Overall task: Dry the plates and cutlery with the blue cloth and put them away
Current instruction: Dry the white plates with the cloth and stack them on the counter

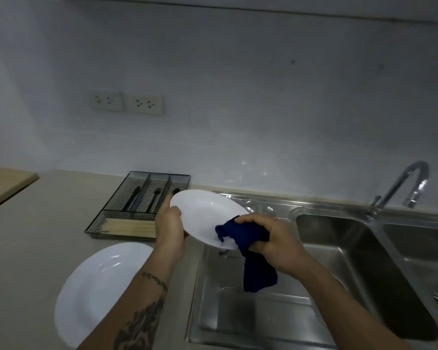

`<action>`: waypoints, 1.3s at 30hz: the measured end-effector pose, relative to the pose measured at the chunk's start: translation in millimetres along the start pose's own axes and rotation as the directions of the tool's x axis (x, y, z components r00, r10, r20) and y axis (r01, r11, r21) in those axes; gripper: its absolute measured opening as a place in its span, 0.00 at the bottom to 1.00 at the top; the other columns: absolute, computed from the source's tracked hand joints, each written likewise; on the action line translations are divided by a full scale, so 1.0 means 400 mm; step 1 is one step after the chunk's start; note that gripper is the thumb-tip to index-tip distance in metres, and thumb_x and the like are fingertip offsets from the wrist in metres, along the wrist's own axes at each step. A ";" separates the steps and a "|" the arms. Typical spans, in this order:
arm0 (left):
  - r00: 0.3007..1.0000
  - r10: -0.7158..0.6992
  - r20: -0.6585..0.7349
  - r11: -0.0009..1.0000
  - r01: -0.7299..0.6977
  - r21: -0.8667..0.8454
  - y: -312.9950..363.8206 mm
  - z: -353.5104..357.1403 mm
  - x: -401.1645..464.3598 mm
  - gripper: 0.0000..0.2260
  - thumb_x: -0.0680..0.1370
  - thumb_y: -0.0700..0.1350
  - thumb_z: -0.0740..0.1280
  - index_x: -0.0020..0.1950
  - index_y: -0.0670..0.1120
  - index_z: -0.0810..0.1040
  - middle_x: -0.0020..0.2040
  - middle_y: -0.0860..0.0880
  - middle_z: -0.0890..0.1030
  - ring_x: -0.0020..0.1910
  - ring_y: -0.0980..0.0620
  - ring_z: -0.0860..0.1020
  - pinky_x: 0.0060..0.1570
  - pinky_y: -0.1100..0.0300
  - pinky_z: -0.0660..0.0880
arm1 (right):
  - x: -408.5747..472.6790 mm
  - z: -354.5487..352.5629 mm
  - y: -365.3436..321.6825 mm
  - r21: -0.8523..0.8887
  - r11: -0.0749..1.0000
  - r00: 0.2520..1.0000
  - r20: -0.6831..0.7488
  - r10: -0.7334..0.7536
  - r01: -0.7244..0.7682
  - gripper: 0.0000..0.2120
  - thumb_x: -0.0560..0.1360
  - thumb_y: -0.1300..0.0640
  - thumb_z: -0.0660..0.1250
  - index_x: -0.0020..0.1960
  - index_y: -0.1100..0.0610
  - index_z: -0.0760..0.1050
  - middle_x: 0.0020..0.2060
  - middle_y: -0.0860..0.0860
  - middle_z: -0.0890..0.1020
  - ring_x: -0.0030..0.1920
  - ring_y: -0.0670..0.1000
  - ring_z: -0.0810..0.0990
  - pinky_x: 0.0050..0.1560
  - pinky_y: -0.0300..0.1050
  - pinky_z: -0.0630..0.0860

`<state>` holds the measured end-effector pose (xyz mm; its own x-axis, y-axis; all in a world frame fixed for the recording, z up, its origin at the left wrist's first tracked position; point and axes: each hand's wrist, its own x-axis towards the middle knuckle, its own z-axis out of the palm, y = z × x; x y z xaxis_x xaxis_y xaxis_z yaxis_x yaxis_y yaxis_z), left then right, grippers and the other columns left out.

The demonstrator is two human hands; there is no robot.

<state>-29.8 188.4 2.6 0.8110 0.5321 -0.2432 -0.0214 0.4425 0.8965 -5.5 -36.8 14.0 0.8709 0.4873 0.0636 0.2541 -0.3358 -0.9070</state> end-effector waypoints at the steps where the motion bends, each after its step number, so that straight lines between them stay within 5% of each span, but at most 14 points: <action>1: 0.999 0.021 -0.045 1.000 -0.020 0.007 -0.004 -0.034 -0.003 0.30 0.67 0.39 0.56 0.69 0.51 0.76 0.61 0.44 0.81 0.57 0.40 0.80 0.54 0.38 0.79 | 0.008 0.015 -0.010 0.069 0.997 0.999 0.016 0.028 -0.029 0.29 0.71 0.77 0.68 0.56 0.45 0.81 0.57 0.43 0.81 0.53 0.41 0.81 0.45 0.35 0.78; 7: 0.961 0.140 -0.238 0.990 -0.128 0.065 -0.008 -0.239 -0.048 0.24 0.74 0.36 0.54 0.63 0.51 0.79 0.58 0.47 0.83 0.55 0.43 0.81 0.54 0.43 0.80 | 0.064 0.146 -0.064 0.235 0.966 0.993 0.071 0.098 -0.112 0.27 0.71 0.78 0.65 0.57 0.48 0.81 0.56 0.49 0.83 0.53 0.54 0.82 0.43 0.42 0.80; 12: 0.889 0.269 -0.371 0.957 -0.203 0.206 0.005 -0.371 -0.120 0.24 0.79 0.32 0.53 0.63 0.55 0.77 0.56 0.58 0.80 0.53 0.59 0.79 0.50 0.68 0.75 | 0.102 0.271 -0.096 0.203 0.965 0.977 0.170 0.129 -0.163 0.24 0.72 0.74 0.66 0.56 0.48 0.79 0.52 0.49 0.84 0.50 0.55 0.84 0.48 0.53 0.82; 15: 0.859 0.264 -0.438 0.949 -0.149 0.278 -0.017 -0.446 -0.140 0.24 0.80 0.34 0.54 0.75 0.48 0.68 0.67 0.55 0.72 0.63 0.54 0.70 0.62 0.59 0.67 | 0.111 0.328 -0.096 0.214 0.949 0.955 0.237 0.180 -0.232 0.20 0.74 0.72 0.67 0.58 0.51 0.74 0.54 0.53 0.81 0.51 0.57 0.83 0.52 0.57 0.82; 19: 0.833 0.261 -0.487 0.923 -0.068 0.379 -0.053 -0.510 -0.152 0.24 0.81 0.36 0.54 0.77 0.47 0.66 0.74 0.49 0.69 0.70 0.49 0.68 0.69 0.53 0.64 | 0.109 0.368 -0.073 0.208 0.919 0.919 0.288 0.269 -0.334 0.19 0.75 0.71 0.67 0.59 0.53 0.71 0.56 0.56 0.80 0.50 0.59 0.82 0.50 0.54 0.80; 25: 0.843 0.267 -0.468 0.887 -0.024 0.461 -0.085 -0.522 -0.159 0.24 0.81 0.35 0.54 0.78 0.45 0.65 0.75 0.46 0.68 0.73 0.45 0.67 0.71 0.53 0.63 | 0.105 0.365 -0.022 -0.144 0.944 0.902 0.280 0.327 -0.297 0.15 0.77 0.63 0.65 0.60 0.50 0.67 0.51 0.53 0.80 0.48 0.56 0.82 0.52 0.56 0.80; 32: 0.845 0.275 -0.459 0.824 0.040 0.566 -0.092 -0.522 -0.152 0.26 0.79 0.33 0.56 0.78 0.45 0.65 0.74 0.44 0.69 0.72 0.43 0.68 0.71 0.52 0.63 | 0.097 0.346 0.061 -0.600 0.769 0.875 0.226 0.428 -0.221 0.13 0.75 0.59 0.62 0.57 0.56 0.64 0.47 0.56 0.77 0.45 0.55 0.78 0.39 0.47 0.74; 35: 0.846 0.277 -0.456 0.786 0.074 0.614 -0.092 -0.527 -0.149 0.27 0.78 0.33 0.58 0.78 0.44 0.64 0.75 0.43 0.69 0.73 0.42 0.67 0.72 0.49 0.64 | 0.075 0.355 0.125 -0.666 0.711 0.877 0.180 0.446 -0.225 0.20 0.76 0.53 0.63 0.65 0.55 0.62 0.59 0.59 0.74 0.55 0.59 0.77 0.53 0.54 0.78; 37: 0.846 0.274 -0.457 0.752 0.108 0.650 -0.096 -0.534 -0.146 0.27 0.78 0.35 0.59 0.78 0.44 0.64 0.75 0.43 0.69 0.73 0.41 0.67 0.72 0.47 0.64 | 0.051 0.364 0.169 -0.715 0.661 0.837 0.205 0.508 -0.226 0.32 0.80 0.48 0.60 0.79 0.52 0.49 0.75 0.61 0.61 0.71 0.64 0.65 0.69 0.60 0.69; 39: 0.842 0.279 -0.462 0.710 0.143 0.690 -0.100 -0.539 -0.140 0.27 0.78 0.37 0.59 0.78 0.45 0.64 0.73 0.41 0.70 0.71 0.39 0.68 0.71 0.44 0.65 | 0.030 0.371 0.191 -0.742 0.630 0.808 0.216 0.548 -0.229 0.38 0.82 0.44 0.56 0.81 0.49 0.36 0.80 0.57 0.47 0.77 0.65 0.53 0.74 0.63 0.60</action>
<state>-200.5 296.5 -99.4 0.4067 0.9049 -0.1255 0.5039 -0.1076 0.8571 -37.9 63.0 -116.4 0.7520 0.3837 -0.5359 0.2726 -0.9213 -0.2771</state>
